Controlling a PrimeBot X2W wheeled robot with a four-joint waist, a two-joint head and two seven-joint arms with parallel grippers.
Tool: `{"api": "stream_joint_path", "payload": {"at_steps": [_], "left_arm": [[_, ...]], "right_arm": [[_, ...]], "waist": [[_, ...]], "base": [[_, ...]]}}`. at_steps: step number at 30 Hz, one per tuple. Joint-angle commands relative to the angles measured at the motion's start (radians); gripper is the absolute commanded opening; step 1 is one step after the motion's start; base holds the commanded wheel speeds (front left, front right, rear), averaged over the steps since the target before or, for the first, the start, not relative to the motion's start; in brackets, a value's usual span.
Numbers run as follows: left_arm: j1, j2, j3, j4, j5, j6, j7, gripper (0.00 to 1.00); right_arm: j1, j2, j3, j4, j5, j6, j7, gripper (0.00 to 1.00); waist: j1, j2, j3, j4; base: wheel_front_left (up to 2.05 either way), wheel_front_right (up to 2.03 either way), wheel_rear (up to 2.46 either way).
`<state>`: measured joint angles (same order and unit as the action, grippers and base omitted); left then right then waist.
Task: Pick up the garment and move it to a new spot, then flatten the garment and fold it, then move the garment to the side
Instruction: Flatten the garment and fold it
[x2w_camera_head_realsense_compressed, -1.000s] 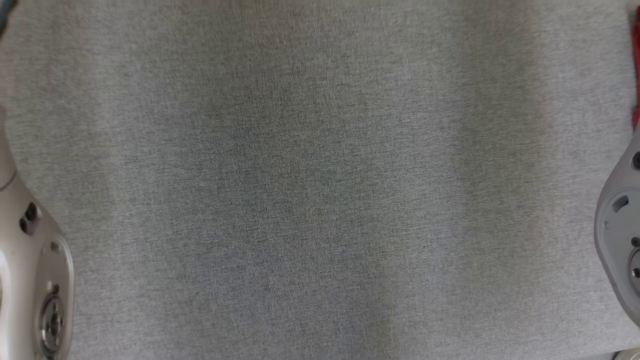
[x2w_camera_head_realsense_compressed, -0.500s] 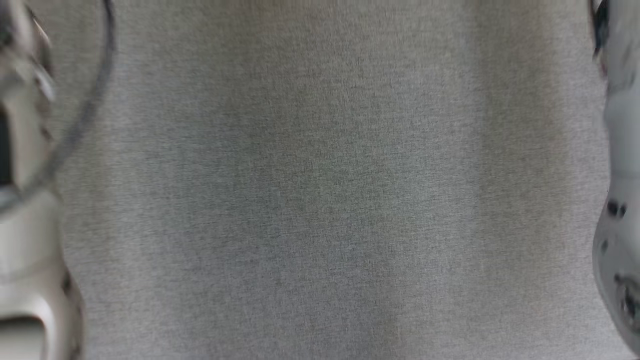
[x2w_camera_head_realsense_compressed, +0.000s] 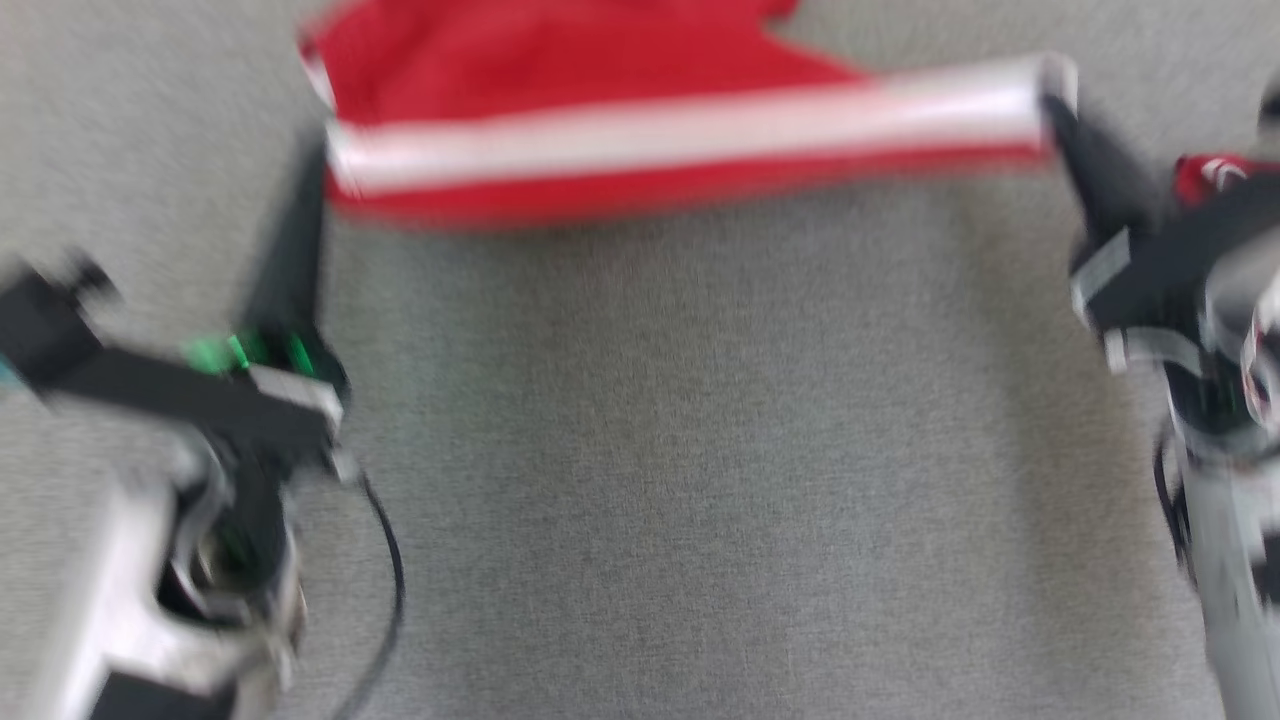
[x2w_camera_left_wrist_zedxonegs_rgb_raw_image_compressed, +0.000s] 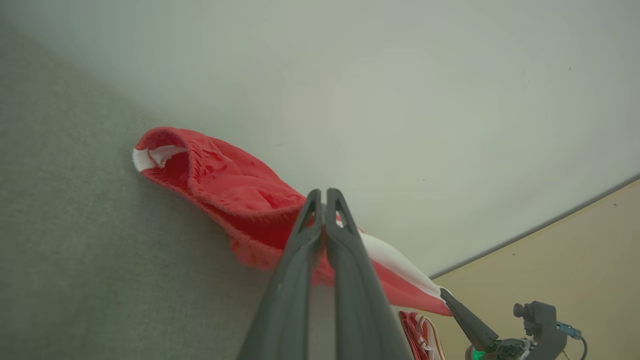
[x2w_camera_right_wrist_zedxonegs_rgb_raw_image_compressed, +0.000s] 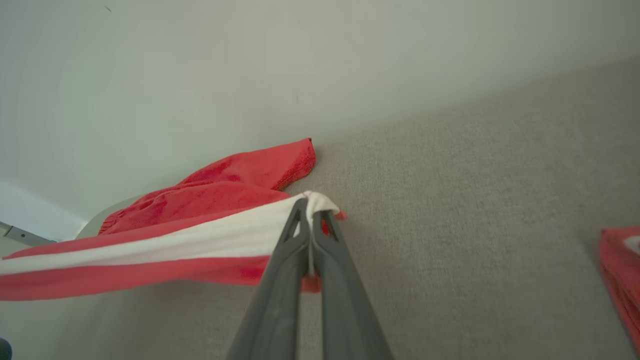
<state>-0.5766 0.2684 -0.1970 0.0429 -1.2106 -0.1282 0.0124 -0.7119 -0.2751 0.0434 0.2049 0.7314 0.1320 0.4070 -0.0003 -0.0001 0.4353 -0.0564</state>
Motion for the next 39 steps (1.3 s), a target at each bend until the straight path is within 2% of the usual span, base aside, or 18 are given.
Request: {"api": "stream_joint_path", "payload": {"at_steps": [1,4,5,10,16,21,26,28,29,35,39], "left_arm": [[0.064,0.006,-0.006,-0.011,-0.003,0.003,0.004,0.0],[0.194,0.012,-0.039,-0.019,0.014,0.015,0.011,0.0],[0.194,0.012,-0.039,-0.019,0.014,0.015,0.011,0.0],[0.373,0.013,-0.064,-0.027,0.013,0.034,-0.005,0.0],[0.521,0.035,-0.094,-0.05,0.044,0.069,-0.003,0.0],[0.616,0.081,-0.119,-0.086,0.051,0.126,0.055,0.0],[0.703,0.141,-0.124,-0.142,0.066,0.223,0.117,0.0],[0.722,0.152,-0.126,-0.174,0.067,0.253,0.135,0.0],[0.726,0.138,-0.109,-0.212,0.051,0.255,0.118,0.0],[0.699,0.116,-0.128,-0.239,0.049,0.243,0.12,0.0],[0.667,0.084,-0.118,-0.244,0.04,0.224,0.088,0.0]], "right_arm": [[0.078,-0.003,-0.033,-0.036,-0.013,-0.003,0.044,0.0],[0.249,0.018,-0.076,-0.127,-0.03,-0.003,0.16,0.0],[0.249,0.018,-0.076,-0.127,-0.03,-0.003,0.16,0.0],[0.488,0.076,-0.164,-0.294,-0.051,-0.003,0.327,0.0],[0.693,0.135,-0.263,-0.464,-0.085,-0.003,0.514,0.0],[0.824,0.165,-0.317,-0.572,-0.102,-0.003,0.674,0.0],[0.907,0.191,-0.335,-0.652,-0.095,-0.003,0.825,0.0],[0.909,0.2,-0.343,-0.686,-0.088,-0.003,0.849,0.0],[0.89,0.208,-0.353,-0.713,-0.083,-0.003,0.838,0.0],[0.858,0.217,-0.34,-0.728,-0.101,-0.003,0.825,0.0],[0.806,0.219,-0.344,-0.728,-0.119,-0.003,0.756,0.0]], "waist": [[0.0003,0.0001,-0.122,0.028],[0.0003,0.0001,-0.179,0.032],[0.0003,0.0001,-0.179,0.032],[0.0003,0.0001,-0.242,0.039],[0.0003,0.0001,-0.285,0.054],[0.0003,0.0001,-0.307,0.063],[0.0003,0.0001,-0.316,0.069],[0.0003,0.0001,-0.317,0.073],[0.0003,0.0001,-0.318,0.08],[0.0003,0.0001,-0.316,0.094],[0.0003,0.0001,-0.313,0.096]], "base": [[0.0,0.0,0.0],[0.0,0.0,0.0],[0.0,0.0,0.0],[0.0,0.0,0.0],[0.0,0.0,0.0],[0.0,0.0,0.0],[0.0,0.0,0.0],[0.0,0.0,0.0],[0.0,0.0,0.0],[0.0,0.0,0.0],[0.0,0.0,0.0]]}}
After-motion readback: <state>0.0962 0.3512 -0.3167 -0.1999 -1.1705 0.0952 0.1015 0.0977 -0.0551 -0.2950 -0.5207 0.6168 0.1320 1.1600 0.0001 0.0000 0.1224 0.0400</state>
